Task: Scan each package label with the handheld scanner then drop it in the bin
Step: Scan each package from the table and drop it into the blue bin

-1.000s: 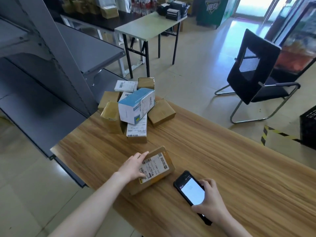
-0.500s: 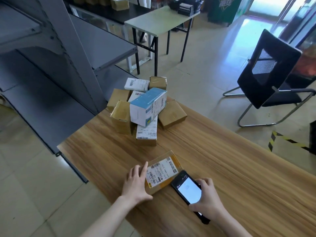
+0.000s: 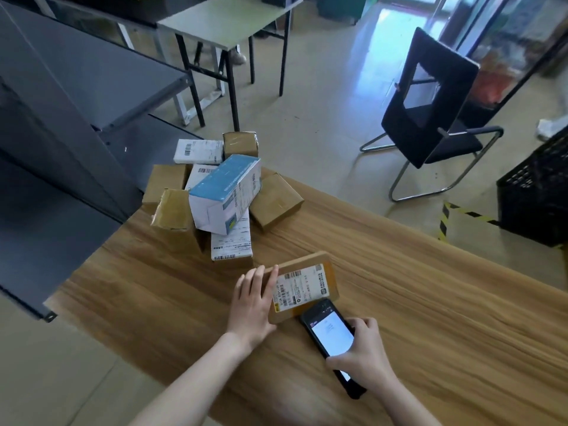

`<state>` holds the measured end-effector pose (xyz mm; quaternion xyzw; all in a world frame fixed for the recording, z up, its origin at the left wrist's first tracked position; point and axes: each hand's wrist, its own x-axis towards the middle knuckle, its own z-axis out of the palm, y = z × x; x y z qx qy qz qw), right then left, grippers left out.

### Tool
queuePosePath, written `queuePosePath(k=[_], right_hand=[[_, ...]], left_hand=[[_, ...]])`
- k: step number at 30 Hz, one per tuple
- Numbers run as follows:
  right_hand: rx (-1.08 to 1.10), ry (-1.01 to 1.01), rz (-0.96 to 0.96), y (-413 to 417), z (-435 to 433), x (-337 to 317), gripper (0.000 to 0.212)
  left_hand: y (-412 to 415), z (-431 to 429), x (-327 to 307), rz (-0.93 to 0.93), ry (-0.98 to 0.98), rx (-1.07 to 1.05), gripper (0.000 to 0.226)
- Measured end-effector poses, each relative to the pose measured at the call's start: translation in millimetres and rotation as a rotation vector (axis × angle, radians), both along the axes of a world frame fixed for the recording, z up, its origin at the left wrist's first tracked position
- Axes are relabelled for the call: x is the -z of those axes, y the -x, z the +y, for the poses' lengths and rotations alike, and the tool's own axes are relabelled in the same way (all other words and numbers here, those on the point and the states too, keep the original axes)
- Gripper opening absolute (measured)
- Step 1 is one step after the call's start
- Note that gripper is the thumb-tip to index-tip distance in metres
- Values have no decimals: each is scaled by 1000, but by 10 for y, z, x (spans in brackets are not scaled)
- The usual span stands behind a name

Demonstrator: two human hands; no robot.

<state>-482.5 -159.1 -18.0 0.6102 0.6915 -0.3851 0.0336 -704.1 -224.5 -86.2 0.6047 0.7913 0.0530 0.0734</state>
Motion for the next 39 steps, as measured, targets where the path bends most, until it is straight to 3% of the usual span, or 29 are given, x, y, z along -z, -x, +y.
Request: queuePosePath(k=[10,17,24,30,39], right_hand=[[224,-50,90,-606,-239,-10,88],[527,-146,257,-1753,-807,17,79],[957,-180,242,-3408,-1965,60,74],[1350,-209,120,-4584,-3411,14,80],[1961,-335,70,-5273,-5519,-60,67]], left_hand=[[-353,127,-221,38,18,150,128],[-1236,171,-433,8,104,305,123],[-3076,-15,-601,39,108,624,116],[-4968,-645,-668,19,132,1023,115],[-7393,-2037,-705,97,152,1622,111]])
